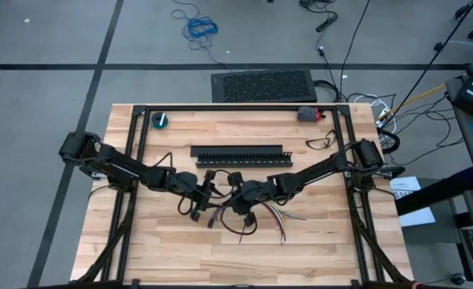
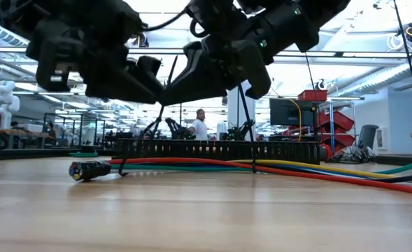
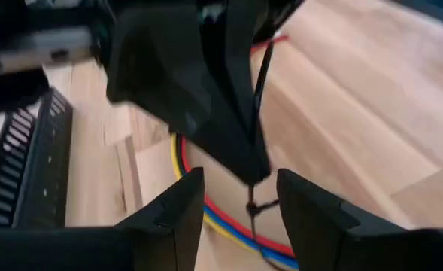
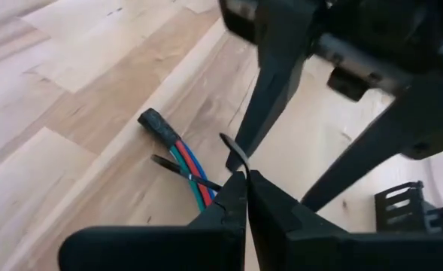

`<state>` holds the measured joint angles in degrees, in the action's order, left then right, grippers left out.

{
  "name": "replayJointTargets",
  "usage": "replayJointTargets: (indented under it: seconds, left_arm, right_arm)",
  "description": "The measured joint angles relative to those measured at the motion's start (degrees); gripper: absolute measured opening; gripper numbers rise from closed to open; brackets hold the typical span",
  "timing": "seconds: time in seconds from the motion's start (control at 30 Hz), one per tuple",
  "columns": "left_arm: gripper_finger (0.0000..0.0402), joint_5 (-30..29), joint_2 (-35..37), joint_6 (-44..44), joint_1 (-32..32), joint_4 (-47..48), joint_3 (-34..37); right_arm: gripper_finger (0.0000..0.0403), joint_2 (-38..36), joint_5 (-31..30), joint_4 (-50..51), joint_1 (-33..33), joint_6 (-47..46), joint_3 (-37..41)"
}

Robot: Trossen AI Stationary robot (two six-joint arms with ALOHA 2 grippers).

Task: Ziptie cables
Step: Wrap the cables together using a zip tie

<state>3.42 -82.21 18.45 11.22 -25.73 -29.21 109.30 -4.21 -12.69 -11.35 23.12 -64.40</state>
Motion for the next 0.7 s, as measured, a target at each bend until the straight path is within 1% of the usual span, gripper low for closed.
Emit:
replayJointTargets:
  seconds: [0.17, 0.4, 0.6, 0.7]
  left_arm:
    - [0.0166, 4.0, 0.6, -0.1, 0.0, 0.3, 0.0]
    - [0.0164, 5.7, 0.0, -1.5, -1.5, 0.4, 0.0]
    - [0.0129, 7.8, 0.0, -1.7, -3.3, 0.4, 0.0]
    - [0.0121, 10.1, 0.0, -2.1, -3.7, 0.5, 0.0]
  right_arm:
    - [0.0, 0.0, -0.1, 3.1, 0.0, 3.1, -1.7]
    - [0.0, 0.0, -0.2, 7.2, 0.0, 8.4, -3.5]
    - [0.0, 0.0, 0.0, 8.5, -0.1, 12.8, -5.0]
    - [0.0, 0.0, 0.1, 9.8, -0.2, 14.6, -5.6]
